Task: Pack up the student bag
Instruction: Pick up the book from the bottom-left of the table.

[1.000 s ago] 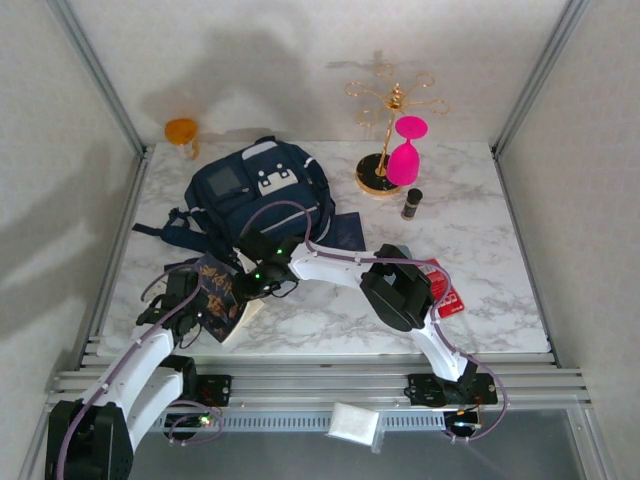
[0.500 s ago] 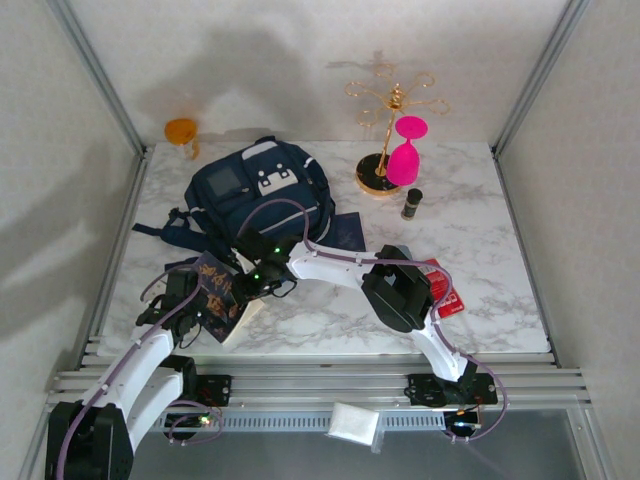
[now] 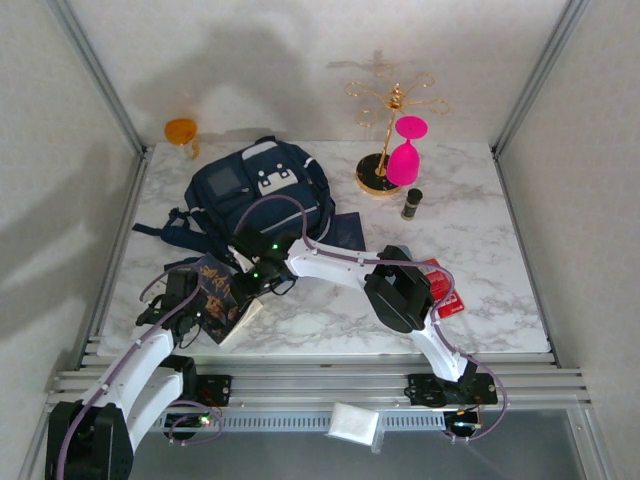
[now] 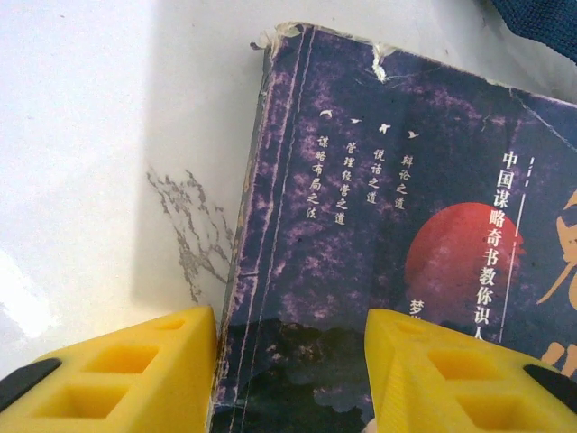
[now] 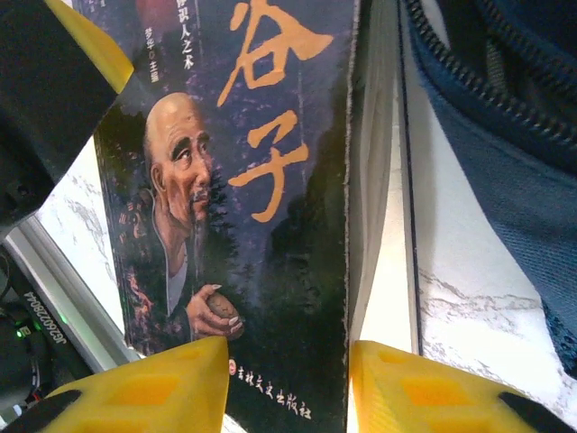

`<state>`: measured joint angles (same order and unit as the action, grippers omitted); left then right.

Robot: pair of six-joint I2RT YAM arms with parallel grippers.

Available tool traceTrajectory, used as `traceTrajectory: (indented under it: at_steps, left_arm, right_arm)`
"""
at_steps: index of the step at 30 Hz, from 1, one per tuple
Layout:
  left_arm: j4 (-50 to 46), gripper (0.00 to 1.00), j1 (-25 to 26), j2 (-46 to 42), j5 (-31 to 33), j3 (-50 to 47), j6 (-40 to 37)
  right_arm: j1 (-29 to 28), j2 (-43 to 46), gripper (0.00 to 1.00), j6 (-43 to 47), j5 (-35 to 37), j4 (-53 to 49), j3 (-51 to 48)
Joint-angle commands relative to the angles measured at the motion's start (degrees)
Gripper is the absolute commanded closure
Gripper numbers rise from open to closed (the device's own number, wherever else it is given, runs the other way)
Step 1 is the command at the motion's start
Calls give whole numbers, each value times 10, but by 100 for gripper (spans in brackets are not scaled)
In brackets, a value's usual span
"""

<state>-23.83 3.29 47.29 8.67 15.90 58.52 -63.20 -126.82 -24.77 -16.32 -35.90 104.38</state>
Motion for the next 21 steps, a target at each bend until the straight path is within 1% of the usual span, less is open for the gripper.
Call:
traceTrajectory:
  at_steps: [1,6,8,10,12,13,15,16,19,21]
  left_arm:
    - [1,53,3,1,15,-3,20]
    - [3,53,3,-1,11,-3,21]
    - [2,53,3,-3,8,-2,21]
    - [0,52,3,-6,8,1,22]
    - [-4,52,3,-8,9,5,22]
    - [-6,50,3,-9,10,8,21]
    - [-15,41,2,-11,8,15,21]
    - [-21,37,0,-14,5,24,20]
    - [-50,26,-4,-30,9,56,14]
    - [-65,21,-16,-42,4,78,5]
  right_arm:
    - [-10,13,65,-1,-55,26,4]
    - [-6,1,73,-6,-46,30,10]
    - [-2,5,79,-10,-53,35,4]
    - [-2,8,82,-8,-54,34,4]
    - [-1,15,92,-8,-55,35,6]
    - [-1,20,95,-9,-59,39,7]
    - [1,29,99,-19,-81,54,3]
    - [4,36,100,-28,-101,69,-3]
    - [14,65,100,-70,-164,141,-31]
    - [19,83,100,-98,-188,187,-39]
